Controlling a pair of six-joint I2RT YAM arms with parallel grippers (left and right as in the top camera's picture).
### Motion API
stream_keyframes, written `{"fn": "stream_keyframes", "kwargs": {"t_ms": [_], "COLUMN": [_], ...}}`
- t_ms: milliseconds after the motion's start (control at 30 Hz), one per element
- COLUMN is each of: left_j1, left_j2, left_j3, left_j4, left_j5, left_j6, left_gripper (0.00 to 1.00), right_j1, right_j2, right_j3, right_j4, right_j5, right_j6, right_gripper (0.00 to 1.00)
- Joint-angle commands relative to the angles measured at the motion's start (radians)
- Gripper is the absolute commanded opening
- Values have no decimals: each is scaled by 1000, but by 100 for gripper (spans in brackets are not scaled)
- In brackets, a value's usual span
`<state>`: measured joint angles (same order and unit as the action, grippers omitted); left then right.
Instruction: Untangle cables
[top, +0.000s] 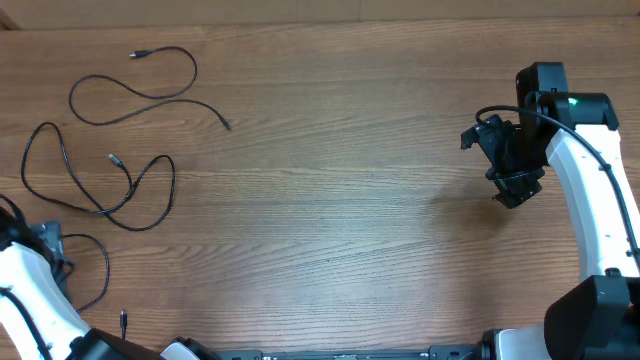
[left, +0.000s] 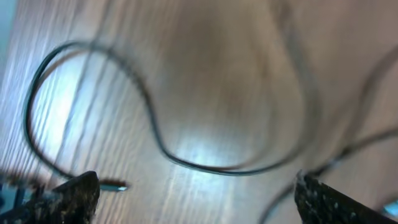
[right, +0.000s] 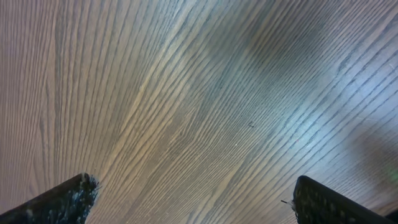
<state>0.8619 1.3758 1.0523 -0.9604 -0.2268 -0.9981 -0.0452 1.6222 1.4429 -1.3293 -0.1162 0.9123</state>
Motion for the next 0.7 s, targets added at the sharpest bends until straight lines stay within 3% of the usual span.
{"fn": "stream_keyframes", "kwargs": {"t_ms": [0, 267, 400, 667], "left_j1": [3, 3, 4, 13], "left_j2": [22, 73, 122, 230], "left_j3": [-96, -237, -254, -254], "left_j4": [32, 213, 294, 295], "left_j5": [-39, -32, -11, -9], "left_j6": [-151, -138, -30, -112], "left_gripper": [100, 100, 100, 100], "right_j1": [-3, -3, -3, -3], "right_j2": [-9, -9, -9, -9], "right_j3": [17, 17, 17, 17], "right_j4": [0, 0, 0, 0], "right_j5": [3, 3, 3, 3], "right_j6": [-4, -4, -4, -5], "right_gripper": [100, 100, 100, 100]}}
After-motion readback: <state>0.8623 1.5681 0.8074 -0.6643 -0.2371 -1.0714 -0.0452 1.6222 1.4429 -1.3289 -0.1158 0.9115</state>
